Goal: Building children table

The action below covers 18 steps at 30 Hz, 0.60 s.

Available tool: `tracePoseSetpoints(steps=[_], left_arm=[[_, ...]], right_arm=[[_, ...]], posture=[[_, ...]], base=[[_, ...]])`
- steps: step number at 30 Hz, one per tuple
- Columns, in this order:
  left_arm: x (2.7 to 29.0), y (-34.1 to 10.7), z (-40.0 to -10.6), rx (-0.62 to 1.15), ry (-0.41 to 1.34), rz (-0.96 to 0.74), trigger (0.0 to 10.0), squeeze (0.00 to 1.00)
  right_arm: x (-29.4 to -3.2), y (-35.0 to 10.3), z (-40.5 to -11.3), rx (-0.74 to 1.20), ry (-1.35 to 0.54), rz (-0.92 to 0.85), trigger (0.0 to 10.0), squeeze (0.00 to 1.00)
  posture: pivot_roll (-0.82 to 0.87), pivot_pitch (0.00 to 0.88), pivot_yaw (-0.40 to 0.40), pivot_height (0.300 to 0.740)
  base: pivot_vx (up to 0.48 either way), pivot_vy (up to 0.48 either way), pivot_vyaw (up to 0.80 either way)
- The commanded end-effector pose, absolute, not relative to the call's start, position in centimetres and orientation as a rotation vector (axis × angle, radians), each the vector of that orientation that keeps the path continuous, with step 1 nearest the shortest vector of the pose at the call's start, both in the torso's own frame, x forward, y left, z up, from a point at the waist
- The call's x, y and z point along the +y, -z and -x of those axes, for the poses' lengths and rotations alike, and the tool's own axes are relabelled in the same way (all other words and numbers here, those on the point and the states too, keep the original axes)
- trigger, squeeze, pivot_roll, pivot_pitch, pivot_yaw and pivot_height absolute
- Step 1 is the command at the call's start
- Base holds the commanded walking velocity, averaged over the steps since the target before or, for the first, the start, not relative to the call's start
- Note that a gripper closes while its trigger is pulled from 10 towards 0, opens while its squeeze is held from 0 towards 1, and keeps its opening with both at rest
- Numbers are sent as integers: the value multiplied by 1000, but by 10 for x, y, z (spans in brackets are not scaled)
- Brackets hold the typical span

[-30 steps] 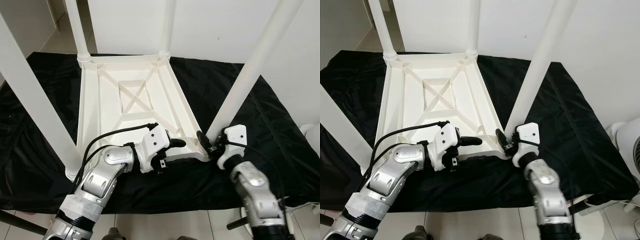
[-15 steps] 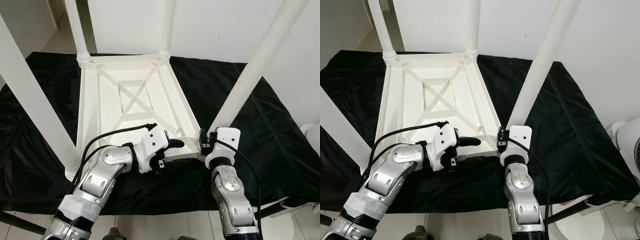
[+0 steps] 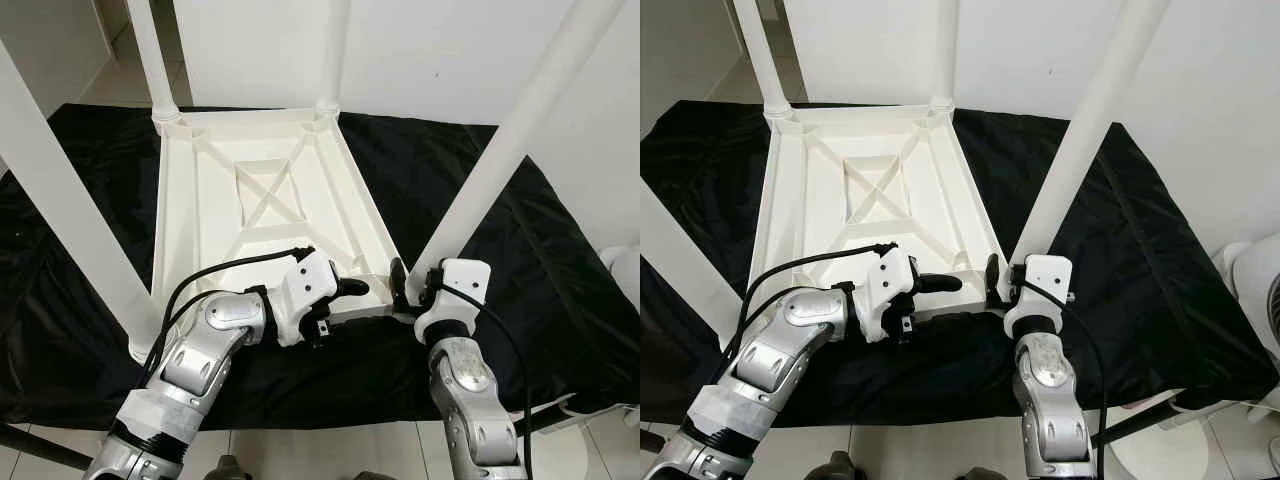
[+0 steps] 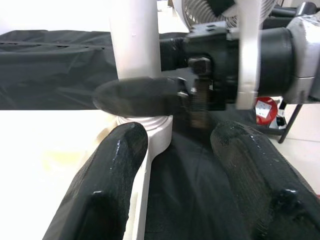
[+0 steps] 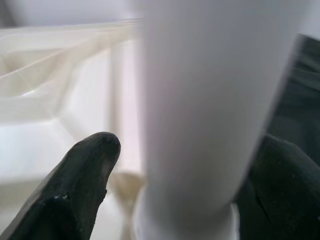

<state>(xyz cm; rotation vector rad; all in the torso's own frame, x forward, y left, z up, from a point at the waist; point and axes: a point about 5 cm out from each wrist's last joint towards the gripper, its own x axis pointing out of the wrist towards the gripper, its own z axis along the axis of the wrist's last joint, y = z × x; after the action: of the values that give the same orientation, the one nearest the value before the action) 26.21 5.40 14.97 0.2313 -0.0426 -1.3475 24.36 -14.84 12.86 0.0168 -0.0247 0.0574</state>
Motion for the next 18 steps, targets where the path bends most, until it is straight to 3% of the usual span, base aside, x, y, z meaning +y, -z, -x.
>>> tracePoseSetpoints(steps=[1, 10, 13, 18], left_arm=[[54, -150, -264, -40, 1316, -234, 10000, 0], [53, -151, -267, -42, 1320, -236, 10000, 0], [53, -151, -267, -43, 1319, -236, 10000, 0], [51, -154, -270, -52, 1317, -239, 10000, 0]], right_arm=[[-158, -130, -241, -37, -98, -24, 10000, 0], [-182, -129, -249, -25, -364, 85, 10000, 0], [-183, -129, -251, -23, -397, 92, 10000, 0], [-174, -131, -268, -5, -615, 140, 10000, 0]], posture=[[-2, 0, -47, 740], [-8, 0, -31, 740], [-7, 0, -29, 740], [4, 0, -25, 740]], base=[[0, 0, 0], [0, 0, 0], [0, 0, 0], [0, 0, 0]])
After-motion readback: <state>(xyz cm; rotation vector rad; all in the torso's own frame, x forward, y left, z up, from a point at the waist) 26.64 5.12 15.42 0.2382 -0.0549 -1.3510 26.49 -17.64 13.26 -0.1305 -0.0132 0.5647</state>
